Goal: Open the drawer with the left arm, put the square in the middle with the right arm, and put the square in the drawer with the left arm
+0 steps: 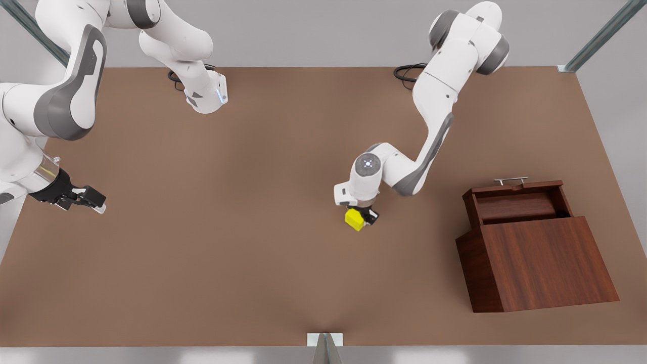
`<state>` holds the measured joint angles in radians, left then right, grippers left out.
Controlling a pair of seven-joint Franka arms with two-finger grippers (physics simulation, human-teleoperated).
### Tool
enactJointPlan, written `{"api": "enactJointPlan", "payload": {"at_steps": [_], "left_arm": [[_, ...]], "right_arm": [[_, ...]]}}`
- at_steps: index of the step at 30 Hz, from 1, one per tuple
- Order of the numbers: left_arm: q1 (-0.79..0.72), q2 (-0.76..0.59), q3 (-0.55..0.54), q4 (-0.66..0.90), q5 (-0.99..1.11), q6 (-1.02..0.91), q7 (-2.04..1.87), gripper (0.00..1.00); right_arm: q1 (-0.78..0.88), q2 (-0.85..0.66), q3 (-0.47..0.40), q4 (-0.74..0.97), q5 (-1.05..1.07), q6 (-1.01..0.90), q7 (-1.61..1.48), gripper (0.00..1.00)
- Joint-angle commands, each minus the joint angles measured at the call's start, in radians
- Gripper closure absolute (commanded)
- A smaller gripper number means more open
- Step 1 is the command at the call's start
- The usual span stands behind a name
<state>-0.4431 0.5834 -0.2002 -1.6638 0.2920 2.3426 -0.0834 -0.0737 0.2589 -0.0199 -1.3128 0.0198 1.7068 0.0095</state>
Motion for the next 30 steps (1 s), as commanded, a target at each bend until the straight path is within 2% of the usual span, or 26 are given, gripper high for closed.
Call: {"api": "enactJointPlan", "payload": {"at_steps": [1,5,10,15,19,30], "left_arm": [[0.004,-0.054,0.002,0.004,-0.063,-0.155,0.048,0.30],[0.011,-0.214,0.090,0.012,-0.208,-0.365,0.307,0.29],[0.011,-0.283,0.243,0.018,-0.217,-0.433,0.620,0.29],[0.009,-0.310,0.450,0.009,-0.272,-0.474,0.981,0.30],[0.007,-0.310,0.564,0.004,-0.287,-0.499,1.217,0.30],[0.017,-0.294,0.719,-0.034,-0.287,-0.503,1.508,0.29]], "right_arm": [[0.000,-0.001,0.001,0.001,0.000,0.002,0.000,0.00],[-0.001,-0.001,0.000,0.001,0.000,0.002,0.000,0.00],[-0.001,-0.001,0.000,0.000,0.000,0.002,0.000,0.00],[-0.001,-0.001,0.000,0.000,0.000,0.002,0.001,0.00],[-0.001,-0.001,0.000,0.000,0.000,0.002,0.000,0.00],[-0.001,-0.001,0.000,0.000,0.000,0.002,0.000,0.00]]}}
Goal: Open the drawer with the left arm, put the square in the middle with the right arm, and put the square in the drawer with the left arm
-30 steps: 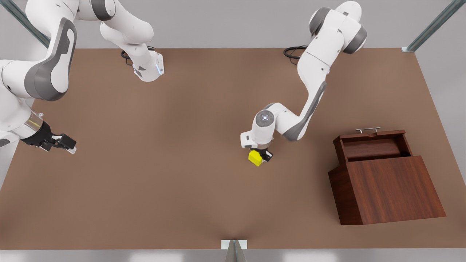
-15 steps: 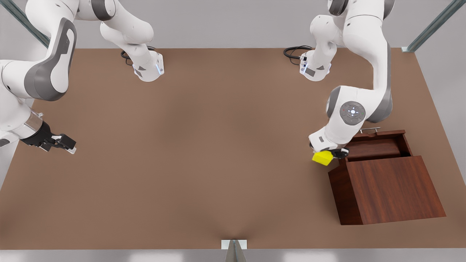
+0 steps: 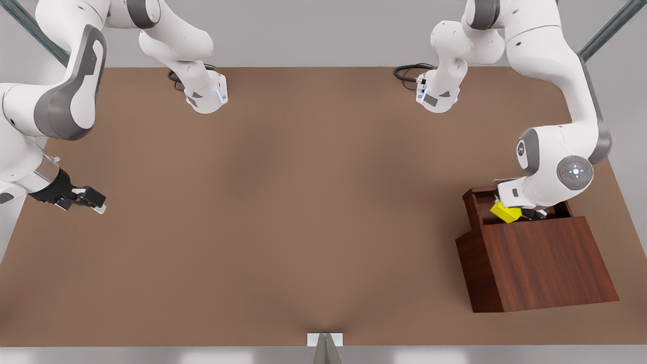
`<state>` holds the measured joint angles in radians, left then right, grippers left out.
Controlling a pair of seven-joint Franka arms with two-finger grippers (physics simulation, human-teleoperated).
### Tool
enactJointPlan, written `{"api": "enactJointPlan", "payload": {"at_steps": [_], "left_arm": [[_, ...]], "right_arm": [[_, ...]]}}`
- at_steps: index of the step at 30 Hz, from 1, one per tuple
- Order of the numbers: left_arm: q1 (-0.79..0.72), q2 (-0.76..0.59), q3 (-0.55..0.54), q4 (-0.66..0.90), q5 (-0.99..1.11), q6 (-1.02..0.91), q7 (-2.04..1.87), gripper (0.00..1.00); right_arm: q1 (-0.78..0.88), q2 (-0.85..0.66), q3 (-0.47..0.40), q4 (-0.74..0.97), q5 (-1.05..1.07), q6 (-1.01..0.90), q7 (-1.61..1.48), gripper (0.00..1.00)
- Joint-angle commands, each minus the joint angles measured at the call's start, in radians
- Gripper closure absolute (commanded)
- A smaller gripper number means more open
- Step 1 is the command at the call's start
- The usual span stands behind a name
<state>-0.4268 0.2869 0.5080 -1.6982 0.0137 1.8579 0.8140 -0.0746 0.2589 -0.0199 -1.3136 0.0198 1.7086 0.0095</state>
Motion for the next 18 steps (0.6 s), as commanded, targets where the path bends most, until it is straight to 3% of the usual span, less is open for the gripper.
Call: {"api": "enactJointPlan", "payload": {"at_steps": [1,15,16,17,18], "left_arm": [[0.003,0.003,0.012,0.000,-0.008,-0.019,0.620,0.29],[0.008,0.064,0.055,-0.043,-0.021,0.015,0.683,0.25],[0.010,0.066,0.055,-0.041,-0.021,0.015,0.685,0.17],[0.017,0.067,0.055,-0.043,-0.021,0.015,0.685,0.00],[0.017,0.069,0.055,-0.043,-0.021,0.010,0.692,0.00]], "right_arm": [[0.001,-0.001,0.000,0.001,0.000,0.000,0.000,0.00],[0.001,-0.001,0.000,0.001,0.000,0.000,0.001,0.00],[0.001,-0.001,0.000,0.001,0.000,0.000,0.000,0.00],[0.001,-0.001,0.000,0.001,0.000,0.000,0.000,0.00],[0.001,-0.001,0.000,0.001,0.000,0.000,0.000,0.00]]}}
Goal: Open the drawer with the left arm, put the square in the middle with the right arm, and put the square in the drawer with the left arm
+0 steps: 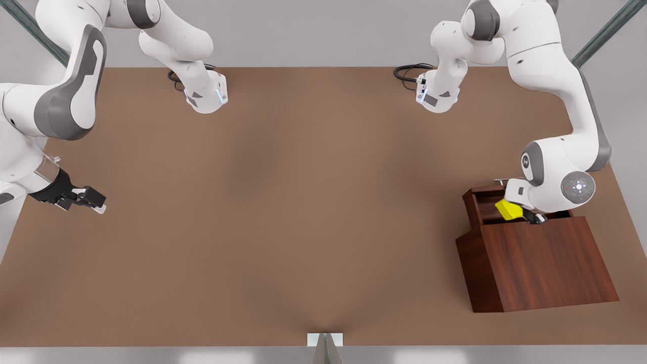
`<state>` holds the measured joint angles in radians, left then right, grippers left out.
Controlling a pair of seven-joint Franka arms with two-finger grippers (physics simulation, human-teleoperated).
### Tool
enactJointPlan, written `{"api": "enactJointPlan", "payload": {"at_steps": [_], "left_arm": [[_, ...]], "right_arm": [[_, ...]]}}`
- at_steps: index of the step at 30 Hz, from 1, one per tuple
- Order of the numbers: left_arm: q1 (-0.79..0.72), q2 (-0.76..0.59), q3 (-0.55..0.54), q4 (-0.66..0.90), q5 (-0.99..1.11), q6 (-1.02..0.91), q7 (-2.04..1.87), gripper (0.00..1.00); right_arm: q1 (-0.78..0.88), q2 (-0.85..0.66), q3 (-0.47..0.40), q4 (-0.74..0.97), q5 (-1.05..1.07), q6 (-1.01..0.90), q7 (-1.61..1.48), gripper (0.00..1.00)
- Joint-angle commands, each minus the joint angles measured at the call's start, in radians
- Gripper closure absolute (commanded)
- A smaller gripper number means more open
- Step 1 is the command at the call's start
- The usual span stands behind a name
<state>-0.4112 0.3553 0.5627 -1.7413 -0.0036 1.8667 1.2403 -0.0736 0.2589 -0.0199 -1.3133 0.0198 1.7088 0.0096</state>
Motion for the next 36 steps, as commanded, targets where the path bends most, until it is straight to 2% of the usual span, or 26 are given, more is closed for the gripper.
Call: {"api": "enactJointPlan", "payload": {"at_steps": [1,5,6,9,12,13,14,16,17,18,24,36], "left_arm": [[0.002,0.001,0.000,0.000,-0.004,-0.003,0.266,0.00],[0.000,-0.002,0.003,0.012,-0.004,-0.031,0.242,0.00],[-0.001,-0.016,0.002,0.017,-0.006,-0.066,0.093,0.00],[-0.017,-0.001,-0.063,0.192,-0.006,-0.264,-0.508,0.00],[-0.014,0.002,-0.093,0.267,-0.049,-0.256,-0.834,0.00],[0.031,-0.016,-0.162,0.275,-0.046,-0.251,-0.927,0.00],[0.161,-0.053,-0.349,0.282,-0.032,-0.251,-1.054,0.00],[0.255,-0.108,-0.492,0.292,0.068,-0.212,-1.263,0.00],[0.333,-0.121,-0.601,0.292,0.111,-0.204,-1.351,0.00],[0.364,-0.134,-0.639,0.292,0.111,-0.163,-1.380,0.00],[0.365,-0.154,-0.649,0.283,0.113,-0.093,-1.619,0.00],[0.362,-0.237,-0.641,0.273,0.071,-0.113,-1.409,0.00]], "right_arm": [[0.000,-0.001,0.000,0.000,0.000,0.002,0.000,0.00],[-0.002,-0.001,0.000,0.000,0.000,0.002,0.000,0.00],[0.000,-0.001,0.000,0.000,0.000,0.002,0.000,0.00],[-0.002,-0.001,0.000,0.000,0.002,0.005,0.000,0.00],[0.000,-0.001,0.000,0.000,0.003,0.014,0.000,0.00],[0.002,-0.001,0.000,0.000,0.003,0.014,0.000,0.00],[-0.002,-0.001,0.001,0.000,0.003,0.014,-0.002,0.00],[-0.002,0.000,0.001,0.000,0.005,0.014,-0.002,0.00],[0.000,0.000,0.001,0.000,0.003,0.014,-0.003,0.00],[0.000,0.002,0.001,0.000,0.005,0.014,-0.002,0.00],[0.000,0.000,0.001,0.002,0.003,0.014,-0.002,0.00],[0.000,0.002,0.001,0.000,0.005,0.014,-0.002,0.00]]}}
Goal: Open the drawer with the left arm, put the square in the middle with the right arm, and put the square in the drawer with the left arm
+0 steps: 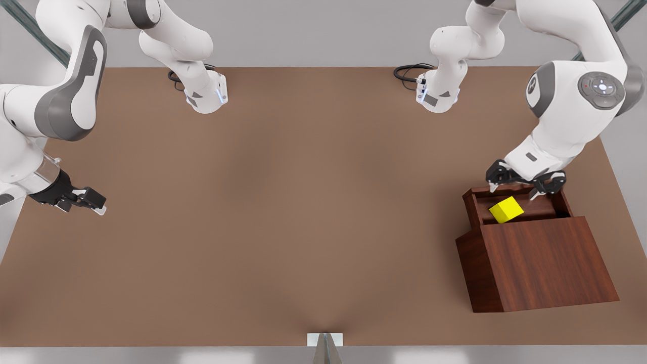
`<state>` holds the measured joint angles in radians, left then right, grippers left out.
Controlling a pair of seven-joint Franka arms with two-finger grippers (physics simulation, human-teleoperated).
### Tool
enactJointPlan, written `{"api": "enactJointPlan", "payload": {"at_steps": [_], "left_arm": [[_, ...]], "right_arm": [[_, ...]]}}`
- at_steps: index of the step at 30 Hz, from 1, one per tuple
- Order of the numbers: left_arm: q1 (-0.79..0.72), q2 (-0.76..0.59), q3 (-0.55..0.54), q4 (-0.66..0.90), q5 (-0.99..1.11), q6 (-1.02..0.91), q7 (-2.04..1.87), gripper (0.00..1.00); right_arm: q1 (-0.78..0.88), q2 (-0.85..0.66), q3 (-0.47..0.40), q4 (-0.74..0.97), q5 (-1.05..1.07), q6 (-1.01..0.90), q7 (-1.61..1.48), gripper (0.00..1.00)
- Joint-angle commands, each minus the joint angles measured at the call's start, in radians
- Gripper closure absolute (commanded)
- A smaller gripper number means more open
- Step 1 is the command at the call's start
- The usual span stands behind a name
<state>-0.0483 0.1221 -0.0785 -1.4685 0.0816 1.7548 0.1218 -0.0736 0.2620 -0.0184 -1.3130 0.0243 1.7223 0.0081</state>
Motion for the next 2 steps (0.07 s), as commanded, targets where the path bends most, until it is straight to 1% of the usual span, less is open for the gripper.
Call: {"api": "enactJointPlan", "payload": {"at_steps": [1,2], "left_arm": [[-0.001,-0.002,0.000,0.001,-0.013,-0.003,-0.291,0.00],[-0.001,-0.002,0.000,0.001,-0.011,-0.002,-0.289,0.00]], "right_arm": [[0.000,-0.001,0.000,0.001,0.000,0.000,-0.002,0.00],[0.002,-0.001,0.000,0.000,-0.001,0.000,-0.002,0.00]]}}
